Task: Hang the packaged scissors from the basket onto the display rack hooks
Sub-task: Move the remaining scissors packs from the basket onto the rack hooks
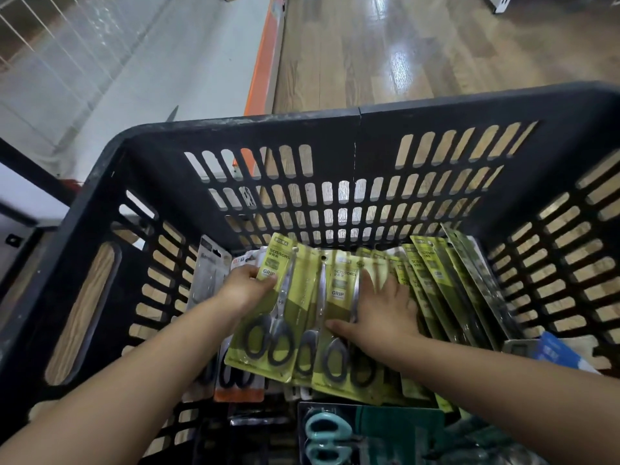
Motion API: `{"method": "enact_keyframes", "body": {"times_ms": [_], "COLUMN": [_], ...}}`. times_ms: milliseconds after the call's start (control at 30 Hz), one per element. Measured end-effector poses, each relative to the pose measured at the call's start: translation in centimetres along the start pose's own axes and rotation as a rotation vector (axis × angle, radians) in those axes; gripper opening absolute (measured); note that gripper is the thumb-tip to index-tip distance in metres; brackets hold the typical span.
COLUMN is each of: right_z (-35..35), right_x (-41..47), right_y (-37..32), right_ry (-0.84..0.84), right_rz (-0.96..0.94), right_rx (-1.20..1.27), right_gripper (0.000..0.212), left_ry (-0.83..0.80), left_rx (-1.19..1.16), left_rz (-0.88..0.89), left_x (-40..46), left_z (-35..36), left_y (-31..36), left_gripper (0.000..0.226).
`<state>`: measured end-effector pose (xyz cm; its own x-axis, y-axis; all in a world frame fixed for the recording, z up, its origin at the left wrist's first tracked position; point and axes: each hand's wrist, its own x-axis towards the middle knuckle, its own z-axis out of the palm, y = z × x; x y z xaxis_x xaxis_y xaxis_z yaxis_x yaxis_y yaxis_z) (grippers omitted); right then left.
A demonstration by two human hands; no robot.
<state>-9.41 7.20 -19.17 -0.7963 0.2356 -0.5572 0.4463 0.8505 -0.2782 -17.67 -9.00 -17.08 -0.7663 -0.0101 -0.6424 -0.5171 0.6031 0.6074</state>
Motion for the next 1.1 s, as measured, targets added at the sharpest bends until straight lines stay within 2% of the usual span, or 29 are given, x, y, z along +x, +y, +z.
{"method": "enact_keyframes", "body": {"times_ms": [133,267,400,567,767,833,967,1100], "right_z": [0.3,0.2,0.2,1.0,0.9,0.7,-0.4,-1.0], "right_x": [0.1,0.4,0.6,0.3,0.0,0.1,0.5,0.8], "right_y": [0.1,-0.1,-0.9,-1.3,-1.4,-1.4,-0.9,-0.1], "right_ry": [0.004,0.057,-0.001,-0.05,0.099,0.1,0.007,-0.102], "right_rz": [-0.048,-0.206,-0.151,-0.151,-0.076,0.033,0.229,0.296], "right_rx": [0.019,-0.043,-0.093,-0.064,0.14,0.308,0.531,0.7], "right_gripper": [0.102,0.112,0.131,0.129,0.12,0.112,0.071,0.037], "left_ry": [-0.014,-0.034,-0.034,-0.027,-0.047,-0.057,-0.065,-0.071], "left_rx": [0.027,0.084,0.146,0.197,0.15,0.147,0.123,0.146], "left_rz": [-0.028,-0.073,-0.098,-0.097,-0.103,-0.102,-0.093,-0.052], "left_x": [0.5,1.1,1.2,1.3,1.3,1.3,1.2,0.5], "left_z": [-0.9,-1.9,-2.3,-2.2,-2.0,-1.9,-1.6,-1.4], "left_y": [-0.4,-0.8,-0.8,-0.9,-1.0,-1.2,-1.1,-0.3], "left_gripper": [0.012,0.024,0.047,0.05,0.037,0.032,0.022,0.025]}}
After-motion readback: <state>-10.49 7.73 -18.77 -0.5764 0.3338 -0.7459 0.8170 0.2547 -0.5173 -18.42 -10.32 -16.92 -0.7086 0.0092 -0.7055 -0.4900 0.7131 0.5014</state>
